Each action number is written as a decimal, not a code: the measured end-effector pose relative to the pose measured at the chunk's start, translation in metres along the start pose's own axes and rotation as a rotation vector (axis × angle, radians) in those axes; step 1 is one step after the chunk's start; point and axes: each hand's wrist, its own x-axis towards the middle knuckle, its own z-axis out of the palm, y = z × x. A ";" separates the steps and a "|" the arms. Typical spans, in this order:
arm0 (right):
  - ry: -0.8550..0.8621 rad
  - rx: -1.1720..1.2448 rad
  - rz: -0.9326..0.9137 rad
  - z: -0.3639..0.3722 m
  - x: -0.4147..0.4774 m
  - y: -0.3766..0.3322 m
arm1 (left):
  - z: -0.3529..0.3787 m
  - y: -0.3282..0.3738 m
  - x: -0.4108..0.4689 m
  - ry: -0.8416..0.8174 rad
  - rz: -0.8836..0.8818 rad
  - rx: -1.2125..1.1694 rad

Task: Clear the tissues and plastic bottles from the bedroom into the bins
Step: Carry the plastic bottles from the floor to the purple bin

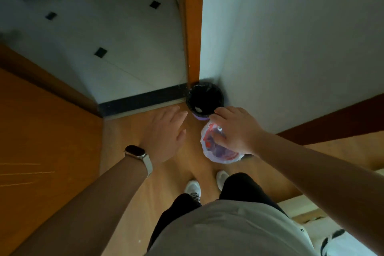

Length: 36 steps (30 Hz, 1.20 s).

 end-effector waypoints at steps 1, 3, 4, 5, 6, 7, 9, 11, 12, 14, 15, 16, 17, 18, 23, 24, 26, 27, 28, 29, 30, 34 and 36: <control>0.018 -0.012 -0.025 -0.011 -0.003 -0.001 | -0.009 0.004 -0.006 0.021 -0.007 0.045; 0.047 -0.024 -0.083 -0.030 -0.008 -0.003 | -0.022 0.013 -0.016 0.055 -0.033 0.108; 0.065 -0.026 -0.118 -0.038 -0.010 -0.002 | -0.027 0.019 -0.021 0.066 -0.049 0.128; 0.081 -0.029 -0.154 -0.045 -0.012 -0.001 | -0.031 0.024 -0.026 0.079 -0.068 0.139; 0.091 -0.037 -0.190 -0.049 -0.014 0.001 | -0.034 0.030 -0.030 0.092 -0.094 0.142; 0.088 -0.045 -0.223 -0.053 -0.016 0.003 | -0.037 0.037 -0.034 0.102 -0.135 0.142; 0.078 -0.065 -0.285 -0.059 -0.021 0.007 | -0.043 0.055 -0.046 0.116 -0.244 0.143; 0.078 -0.072 -0.347 -0.062 -0.023 0.011 | -0.047 0.073 -0.058 0.133 -0.326 0.151; 0.072 -0.074 -0.376 -0.063 -0.025 0.011 | -0.048 0.082 -0.065 0.139 -0.355 0.156; 0.066 -0.078 -0.428 -0.061 -0.027 0.010 | -0.050 0.096 -0.081 0.153 -0.424 0.160; 0.063 -0.081 -0.450 -0.061 -0.027 0.007 | -0.051 0.102 -0.089 0.151 -0.462 0.155; 0.052 -0.085 -0.488 -0.060 -0.028 0.004 | -0.052 0.108 -0.099 0.142 -0.516 0.156; 0.037 -0.090 -0.529 -0.060 -0.030 -0.001 | -0.051 0.116 -0.110 0.129 -0.573 0.157; 0.029 -0.093 -0.571 -0.059 -0.032 -0.007 | -0.052 0.123 -0.123 0.122 -0.625 0.156; 0.027 -0.108 -0.793 -0.061 -0.047 -0.052 | -0.054 0.156 -0.192 0.184 -0.836 0.134; 0.025 -0.107 -0.831 -0.062 -0.051 -0.062 | -0.055 0.162 -0.206 0.191 -0.869 0.127; 0.021 -0.121 -0.906 -0.064 -0.062 -0.084 | -0.056 0.174 -0.236 0.197 -0.935 0.123; 0.015 -0.135 -0.941 -0.064 -0.068 -0.094 | -0.056 0.181 -0.249 0.204 -0.970 0.124; 0.005 -0.147 -0.977 -0.064 -0.075 -0.105 | -0.055 0.188 -0.263 0.214 -1.002 0.126; -0.008 -0.155 -1.013 -0.064 -0.084 -0.116 | -0.054 0.196 -0.276 0.224 -1.031 0.130; -0.018 -0.159 -1.047 -0.064 -0.094 -0.126 | -0.052 0.204 -0.288 0.227 -1.056 0.133; -0.012 -0.165 -1.152 -0.060 -0.146 -0.163 | -0.042 0.241 -0.344 0.255 -1.139 0.160; -0.014 -0.176 -1.205 -0.052 -0.177 -0.181 | -0.039 0.260 -0.375 0.279 -1.180 0.160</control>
